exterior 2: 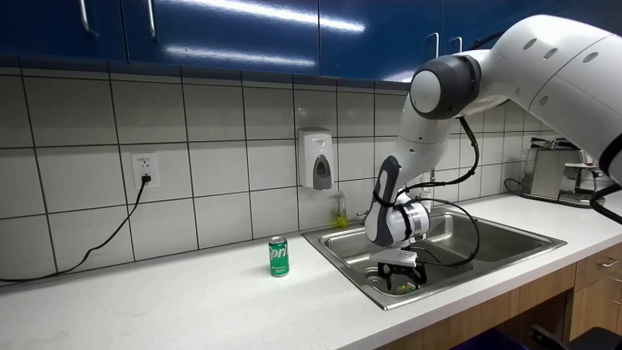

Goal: Put the green sachet from the sink on the countertop.

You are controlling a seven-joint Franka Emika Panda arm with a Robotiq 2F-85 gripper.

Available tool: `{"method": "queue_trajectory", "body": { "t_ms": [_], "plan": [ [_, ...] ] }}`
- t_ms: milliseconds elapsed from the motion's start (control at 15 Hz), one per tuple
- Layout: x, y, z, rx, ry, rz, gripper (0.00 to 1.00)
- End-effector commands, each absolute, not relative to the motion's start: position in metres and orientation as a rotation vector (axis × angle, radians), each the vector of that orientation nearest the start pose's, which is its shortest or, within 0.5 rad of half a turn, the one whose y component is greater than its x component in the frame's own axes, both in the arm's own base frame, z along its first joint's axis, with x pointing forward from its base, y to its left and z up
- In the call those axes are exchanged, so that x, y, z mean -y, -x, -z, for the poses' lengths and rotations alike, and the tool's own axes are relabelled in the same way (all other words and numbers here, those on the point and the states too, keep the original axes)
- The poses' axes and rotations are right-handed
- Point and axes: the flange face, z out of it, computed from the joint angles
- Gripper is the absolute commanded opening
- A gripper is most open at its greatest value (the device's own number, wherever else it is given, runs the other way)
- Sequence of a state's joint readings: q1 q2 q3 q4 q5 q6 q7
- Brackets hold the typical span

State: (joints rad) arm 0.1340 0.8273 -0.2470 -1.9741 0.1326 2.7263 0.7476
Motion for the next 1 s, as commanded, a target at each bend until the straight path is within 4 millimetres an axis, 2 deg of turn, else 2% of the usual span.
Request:
{"method": "queue_trajectory", "body": {
  "t_ms": [0, 67, 133, 600, 933],
  "plan": [
    [0.0774, -0.581, -0.0501, -1.487, 2.929, 0.004, 1.0],
    [0.0777, -0.5812, -0.0495, -1.486, 2.929, 0.004, 0.78],
    [0.078, -0.5816, -0.0488, -1.485, 2.93, 0.005, 0.74],
    [0.0776, -0.5839, -0.048, -1.481, 2.935, 0.012, 0.18],
    [0.08, -0.5837, -0.0499, -1.477, 2.941, 0.017, 0.16]
  ]
}}
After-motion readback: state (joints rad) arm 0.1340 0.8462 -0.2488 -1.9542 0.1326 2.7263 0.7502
